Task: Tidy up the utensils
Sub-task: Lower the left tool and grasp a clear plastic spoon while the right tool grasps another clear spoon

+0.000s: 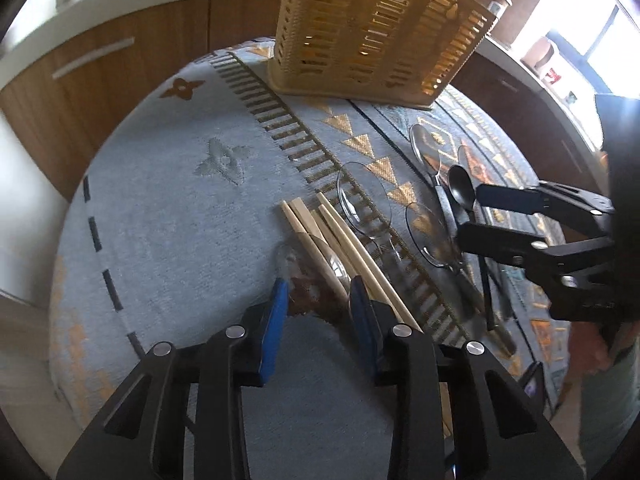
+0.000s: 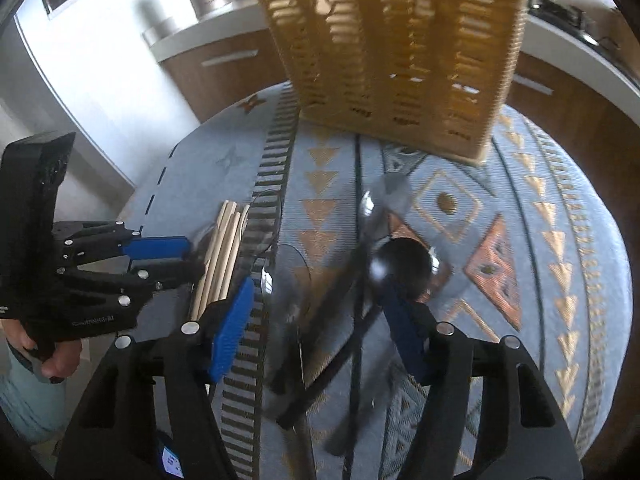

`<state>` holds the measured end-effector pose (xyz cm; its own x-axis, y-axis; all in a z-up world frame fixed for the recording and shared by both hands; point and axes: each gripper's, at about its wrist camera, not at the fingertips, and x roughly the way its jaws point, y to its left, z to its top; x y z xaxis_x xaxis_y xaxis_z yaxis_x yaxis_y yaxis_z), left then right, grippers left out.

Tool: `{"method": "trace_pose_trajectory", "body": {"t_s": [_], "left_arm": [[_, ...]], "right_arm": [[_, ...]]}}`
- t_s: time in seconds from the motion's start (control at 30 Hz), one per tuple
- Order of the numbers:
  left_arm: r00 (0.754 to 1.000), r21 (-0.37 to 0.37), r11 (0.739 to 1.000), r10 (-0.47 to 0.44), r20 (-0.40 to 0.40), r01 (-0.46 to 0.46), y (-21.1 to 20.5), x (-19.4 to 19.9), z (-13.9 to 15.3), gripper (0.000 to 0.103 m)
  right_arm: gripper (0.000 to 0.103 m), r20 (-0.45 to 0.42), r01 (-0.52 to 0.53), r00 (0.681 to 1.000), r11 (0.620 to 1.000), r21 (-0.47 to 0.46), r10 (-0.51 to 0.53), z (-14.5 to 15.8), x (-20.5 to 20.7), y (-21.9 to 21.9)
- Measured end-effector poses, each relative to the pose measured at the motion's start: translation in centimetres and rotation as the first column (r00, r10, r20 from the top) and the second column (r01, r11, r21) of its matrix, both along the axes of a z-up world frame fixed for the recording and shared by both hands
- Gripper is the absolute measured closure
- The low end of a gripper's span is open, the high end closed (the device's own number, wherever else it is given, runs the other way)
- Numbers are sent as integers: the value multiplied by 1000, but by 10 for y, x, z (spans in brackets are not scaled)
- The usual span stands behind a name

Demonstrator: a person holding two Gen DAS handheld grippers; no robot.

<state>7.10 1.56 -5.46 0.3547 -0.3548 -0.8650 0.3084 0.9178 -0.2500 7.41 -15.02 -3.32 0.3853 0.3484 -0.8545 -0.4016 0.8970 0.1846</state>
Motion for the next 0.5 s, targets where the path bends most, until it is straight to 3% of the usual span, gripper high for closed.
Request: {"method": "trace_pose_trajectory", "body": {"t_s": [0.2,0.4,0.43,0.5], "left_arm": [[1000,-74,997,2,-27,-3,22,2,-2,85],[1000,-40,999,-2,-24,2,30,2,-1,85],[1000,-28,1000,-2,-16,2,28,1,0,83],[1000,-22,1000,-16,-12,16,23,-1,1,60]], "right_arm": [[43,13,-75,997,994,-75,76,-7,-3,22],[47,28,-108,993,971,-211,116,-15,0,42],[49,31,-107,993,969,-225,117,-16,1,44],[51,26,-107,993,964,-245,117,-16,5,47]]}}
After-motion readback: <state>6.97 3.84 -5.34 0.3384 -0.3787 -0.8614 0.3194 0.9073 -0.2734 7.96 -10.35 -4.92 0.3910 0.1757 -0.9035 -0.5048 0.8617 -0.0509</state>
